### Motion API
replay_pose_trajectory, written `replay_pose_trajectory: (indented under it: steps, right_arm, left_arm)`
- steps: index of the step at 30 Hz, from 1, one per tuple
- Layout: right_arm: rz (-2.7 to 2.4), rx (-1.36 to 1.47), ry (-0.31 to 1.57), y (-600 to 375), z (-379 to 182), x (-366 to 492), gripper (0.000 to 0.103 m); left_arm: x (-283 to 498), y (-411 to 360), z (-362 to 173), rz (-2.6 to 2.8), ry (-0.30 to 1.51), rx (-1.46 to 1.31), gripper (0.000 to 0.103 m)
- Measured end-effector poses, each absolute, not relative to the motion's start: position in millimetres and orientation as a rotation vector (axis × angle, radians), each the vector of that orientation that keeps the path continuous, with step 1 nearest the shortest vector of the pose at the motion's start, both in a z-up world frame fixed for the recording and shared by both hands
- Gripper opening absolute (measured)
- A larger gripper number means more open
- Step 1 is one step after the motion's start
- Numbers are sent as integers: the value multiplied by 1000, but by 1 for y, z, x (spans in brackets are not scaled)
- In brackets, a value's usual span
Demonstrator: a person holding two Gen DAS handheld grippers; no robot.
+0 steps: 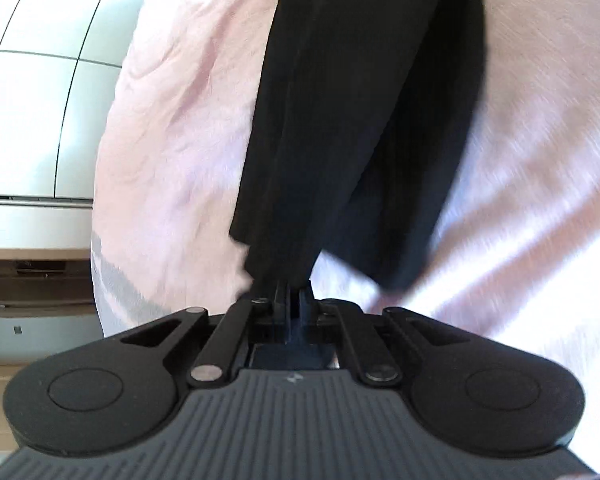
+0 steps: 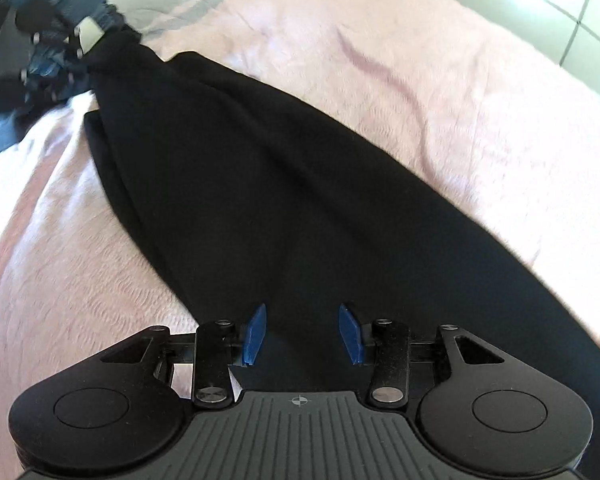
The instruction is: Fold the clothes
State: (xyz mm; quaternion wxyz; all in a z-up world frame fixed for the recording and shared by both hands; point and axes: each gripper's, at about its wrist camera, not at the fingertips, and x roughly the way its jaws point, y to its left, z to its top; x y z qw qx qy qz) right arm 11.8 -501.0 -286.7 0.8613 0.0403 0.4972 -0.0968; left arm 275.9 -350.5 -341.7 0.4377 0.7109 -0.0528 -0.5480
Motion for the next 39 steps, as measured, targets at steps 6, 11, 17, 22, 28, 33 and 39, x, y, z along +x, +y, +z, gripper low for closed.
replay_pose_trajectory:
  steps: [6,11,17,22,28,33,39]
  right_arm:
    - [-114,32,1074,-478,-291,13,45]
    - [-58,-13,1081,-455,-297,16,45]
    - [-33,-29,1072,-439,-301,28,45]
    - [-34,-27,1024,-432,-298,46,45]
    - [88,-98,921,-397,-290,102,45]
    - [218,-221,851,-358,-299,172,44]
    - [240,-234,880,-345,-316,231,3]
  left_arm:
    - [271,-350,-359,-1372,-93,1811,4]
    - [274,-346,-362,-1375,-68,1813,12]
    - [264,-333,-354,-1390,-98,1755,20]
    - [260,-338,-360,-1363,-86,1728,27]
    - [269,-332,-342,-1247,79,1612,28]
    - [274,-320,-332,-1192,193,1495,33]
    - [269,-303,-322,-1182,378,1309,34]
